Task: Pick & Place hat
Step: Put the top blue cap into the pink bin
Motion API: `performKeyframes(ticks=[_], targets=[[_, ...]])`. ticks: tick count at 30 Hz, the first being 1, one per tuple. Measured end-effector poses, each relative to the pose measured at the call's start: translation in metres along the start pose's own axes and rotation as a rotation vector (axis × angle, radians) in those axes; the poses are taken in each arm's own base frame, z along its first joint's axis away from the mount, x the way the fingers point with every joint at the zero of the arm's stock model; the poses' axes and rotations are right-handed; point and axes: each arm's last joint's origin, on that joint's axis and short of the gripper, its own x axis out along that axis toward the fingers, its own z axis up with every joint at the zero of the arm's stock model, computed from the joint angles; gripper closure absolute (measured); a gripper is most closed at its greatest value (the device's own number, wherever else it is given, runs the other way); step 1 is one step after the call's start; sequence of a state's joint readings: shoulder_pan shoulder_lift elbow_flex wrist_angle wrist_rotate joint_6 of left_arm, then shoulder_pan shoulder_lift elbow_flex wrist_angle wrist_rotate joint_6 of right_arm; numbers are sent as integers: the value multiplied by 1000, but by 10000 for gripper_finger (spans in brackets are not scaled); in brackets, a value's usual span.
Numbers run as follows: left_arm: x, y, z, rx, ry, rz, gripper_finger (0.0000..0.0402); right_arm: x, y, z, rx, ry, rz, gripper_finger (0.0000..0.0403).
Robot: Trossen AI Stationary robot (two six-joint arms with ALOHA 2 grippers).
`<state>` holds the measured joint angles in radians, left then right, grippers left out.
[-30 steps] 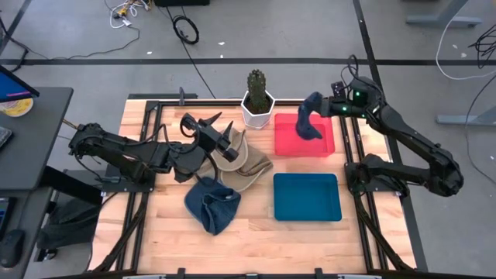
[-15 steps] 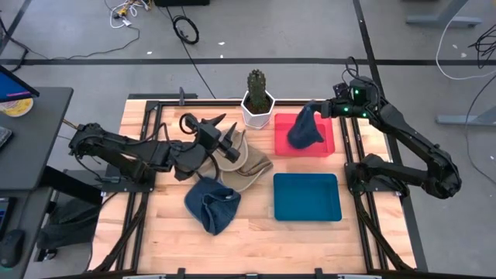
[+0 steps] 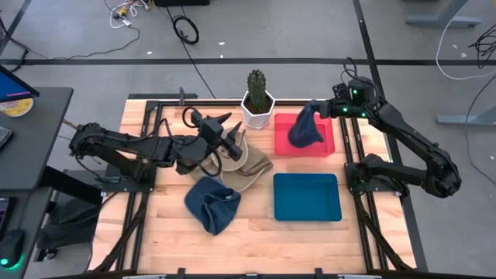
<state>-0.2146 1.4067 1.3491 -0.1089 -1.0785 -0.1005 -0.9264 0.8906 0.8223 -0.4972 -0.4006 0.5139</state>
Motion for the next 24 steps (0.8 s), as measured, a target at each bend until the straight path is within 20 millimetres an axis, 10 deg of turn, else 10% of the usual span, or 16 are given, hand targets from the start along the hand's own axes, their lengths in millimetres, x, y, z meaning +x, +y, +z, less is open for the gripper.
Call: performKeyframes(ticks=[24], targets=[[3, 2, 0, 7, 1, 8, 209, 17, -6, -18, 27, 206, -108, 403]])
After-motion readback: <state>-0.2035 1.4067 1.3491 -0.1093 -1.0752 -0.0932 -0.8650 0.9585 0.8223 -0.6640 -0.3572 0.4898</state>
